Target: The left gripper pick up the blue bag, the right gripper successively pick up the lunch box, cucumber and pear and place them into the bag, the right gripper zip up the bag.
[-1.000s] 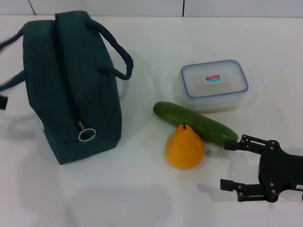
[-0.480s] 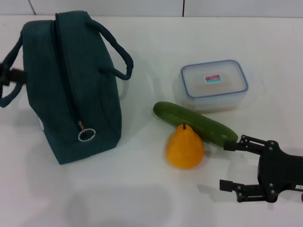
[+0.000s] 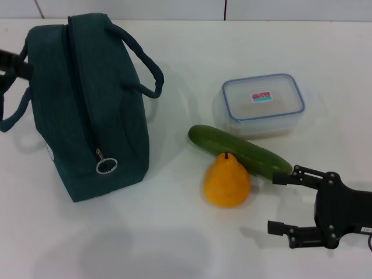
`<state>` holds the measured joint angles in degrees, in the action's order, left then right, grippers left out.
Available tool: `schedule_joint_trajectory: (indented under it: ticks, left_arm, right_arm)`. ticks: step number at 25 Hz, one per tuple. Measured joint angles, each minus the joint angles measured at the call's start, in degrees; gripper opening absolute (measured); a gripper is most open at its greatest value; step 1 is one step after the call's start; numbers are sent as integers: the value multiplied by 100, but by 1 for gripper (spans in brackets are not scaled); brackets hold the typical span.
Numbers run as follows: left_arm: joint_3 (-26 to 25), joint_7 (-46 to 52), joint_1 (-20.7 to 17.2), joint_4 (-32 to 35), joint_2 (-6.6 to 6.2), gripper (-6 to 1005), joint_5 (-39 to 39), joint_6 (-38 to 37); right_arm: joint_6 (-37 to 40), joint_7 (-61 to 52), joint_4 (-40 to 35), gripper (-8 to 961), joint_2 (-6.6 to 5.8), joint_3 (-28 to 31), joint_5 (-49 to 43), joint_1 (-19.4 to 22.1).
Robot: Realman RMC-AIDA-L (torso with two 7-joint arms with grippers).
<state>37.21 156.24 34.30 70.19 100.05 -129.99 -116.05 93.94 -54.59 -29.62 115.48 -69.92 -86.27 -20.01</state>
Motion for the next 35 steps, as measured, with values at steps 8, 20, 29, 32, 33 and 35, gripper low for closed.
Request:
schedule_joint_trajectory:
  ticks: [8,20,29,32,33,35]
  left_arm:
    - [22,226,273,33,144,839,-847,371]
    - [36,193,458,-85,285,820,-926,527]
    - [42,234,472,-110,289,805,-995,563]
    - [49,190,531,-205,358,800,-1156,653]
    - [49,190,531,-205,358,799,-1156,653]
    - [50,180,550,-232,375,796,-1128,665]
  right_arm:
    - [3,61,0,857,1,-56,41,-11]
    - [2,70,0,854,0,-67,111,-11]
    - [1,72,6,851,0,-65,111,-11]
    - [1,72,8,851,0,-65,111,-11]
    - [2,71,9,850,0,-65,111,-11]
    - [4,72,8,850,0,-65,111,-11]
